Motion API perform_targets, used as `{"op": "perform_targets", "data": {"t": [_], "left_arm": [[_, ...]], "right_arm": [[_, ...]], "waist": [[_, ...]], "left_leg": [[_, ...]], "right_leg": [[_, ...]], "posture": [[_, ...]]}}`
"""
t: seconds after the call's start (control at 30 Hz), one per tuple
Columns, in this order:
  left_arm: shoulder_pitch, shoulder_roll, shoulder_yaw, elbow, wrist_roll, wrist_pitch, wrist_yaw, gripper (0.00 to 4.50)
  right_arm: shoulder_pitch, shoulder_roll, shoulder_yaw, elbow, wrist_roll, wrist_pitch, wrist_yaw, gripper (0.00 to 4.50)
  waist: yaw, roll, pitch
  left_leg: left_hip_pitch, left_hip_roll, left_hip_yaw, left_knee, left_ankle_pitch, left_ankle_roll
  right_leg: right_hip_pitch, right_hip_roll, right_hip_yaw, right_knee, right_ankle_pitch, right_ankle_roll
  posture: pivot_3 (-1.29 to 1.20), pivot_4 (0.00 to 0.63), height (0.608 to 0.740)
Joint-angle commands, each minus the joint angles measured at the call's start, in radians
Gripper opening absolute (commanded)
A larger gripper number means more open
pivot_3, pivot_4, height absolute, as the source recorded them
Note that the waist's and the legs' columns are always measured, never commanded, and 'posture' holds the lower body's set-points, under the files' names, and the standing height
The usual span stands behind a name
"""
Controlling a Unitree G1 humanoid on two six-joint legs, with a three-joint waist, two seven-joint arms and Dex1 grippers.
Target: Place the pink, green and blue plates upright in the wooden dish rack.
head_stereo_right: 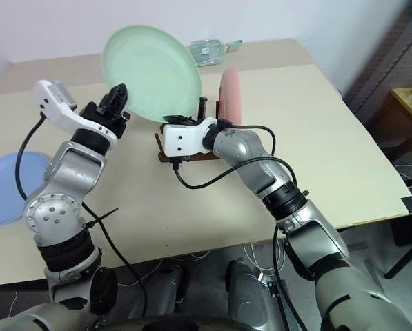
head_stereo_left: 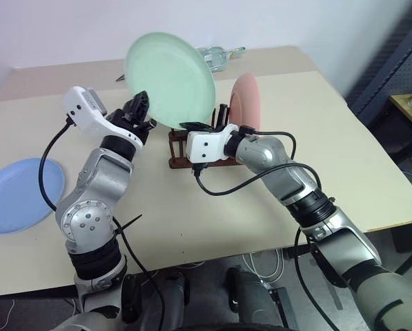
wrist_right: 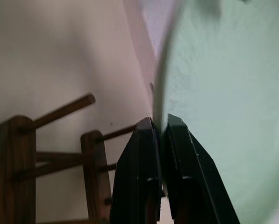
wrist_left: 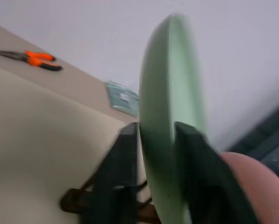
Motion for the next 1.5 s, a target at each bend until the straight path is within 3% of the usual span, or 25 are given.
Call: {"op": "perform_targets", "data": {"t": [0.03, 0.1, 0.2, 0.33, 0.43, 0.53, 0.77, 0.97, 1.5], "left_arm": [[-0.048, 0.031, 0.055, 0.0, 0.009, -0.086, -0.01, 3.2], [-0.072, 0.059, 0.095, 0.024, 0.039, -0.139, -0.005, 4.16], [-0.102, 0.201, 0.2, 0.135, 0.192, -0.262, -0.011, 4.16], [0.122, 0.408, 0.046, 0.192, 0.488, -0.369, -0.222, 4.16], [0.283, 0.391, -0.075, 0.167, 0.541, -0.438, -0.357, 4.16], [0.405, 0.365, -0.174, 0.133, 0.569, -0.489, -0.487, 4.16], [0.496, 0.34, -0.238, 0.101, 0.548, -0.495, -0.652, 4.16], [0.528, 0.356, -0.266, 0.053, 0.537, -0.434, -0.743, 4.16], [0.561, 0.332, -0.274, 0.02, 0.557, -0.393, -0.768, 4.16]], "right_arm": [[-0.01, 0.002, -0.03, -0.049, -0.014, -0.033, -0.023, 0.0], [-0.004, 0.0, -0.034, -0.054, -0.016, -0.038, -0.024, 0.0], [0.032, 0.012, -0.097, -0.098, 0.056, -0.03, -0.034, 0.0], [0.181, 0.124, -0.293, -0.405, 0.541, 0.249, 0.057, 0.0], [0.272, 0.165, -0.367, -0.587, 0.792, 0.512, 0.044, 0.0], [0.316, 0.221, -0.421, -0.674, 0.946, 0.676, -0.048, 0.0], [0.317, 0.243, -0.462, -0.649, 1.027, 0.777, -0.136, 0.0], [0.303, 0.186, -0.469, -0.581, 1.027, 0.772, -0.085, 0.0], [0.259, 0.121, -0.497, -0.576, 1.109, 0.783, 0.004, 0.0]], "waist": [[0.0, 0.0, 0.0], [-0.002, 0.0, 0.0], [-0.005, 0.0, 0.0], [-0.006, 0.002, 0.0], [0.009, 0.001, 0.0], [0.004, 0.0, -0.001], [-0.005, 0.003, 0.001], [-0.005, 0.003, 0.001], [-0.004, 0.003, 0.001]], "left_leg": [[0.0, 0.0, 0.0, 0.0, 0.0, 0.0], [0.0, 0.0, 0.0, 0.0, 0.0, 0.0], [0.0, 0.0, 0.001, -0.001, 0.0, -0.001], [0.001, 0.001, 0.001, -0.005, 0.0, -0.001], [0.001, 0.001, -0.001, -0.008, 0.0, 0.0], [0.0, 0.001, -0.002, -0.006, -0.001, 0.001], [0.001, 0.006, -0.001, -0.007, 0.0, 0.001], [0.0, 0.004, 0.001, -0.007, 0.0, 0.001], [0.0, 0.004, 0.001, -0.006, 0.0, 0.001]], "right_leg": [[0.0, 0.0, 0.0, 0.0, 0.0, 0.0], [0.0, 0.0, 0.0, 0.0, 0.0, 0.0], [0.0, 0.001, -0.001, 0.0, 0.0, 0.0], [-0.002, 0.002, 0.001, 0.0, 0.0, -0.001], [-0.002, -0.002, 0.001, -0.001, 0.0, -0.001], [-0.001, -0.003, 0.001, -0.002, -0.002, -0.004], [-0.004, 0.001, 0.001, -0.001, -0.001, -0.009], [-0.004, 0.0, 0.001, -0.001, -0.001, -0.008], [-0.004, 0.0, 0.001, -0.001, -0.001, -0.008]], "posture": [[0.0, 0.15, 0.739], [0.0, 0.15, 0.739], [0.0, 0.15, 0.739], [0.0, 0.15, 0.739], [0.0, 0.15, 0.739], [0.0, 0.15, 0.739], [0.0, 0.15, 0.739], [0.0, 0.15, 0.739], [0.0, 0.15, 0.739]]}}
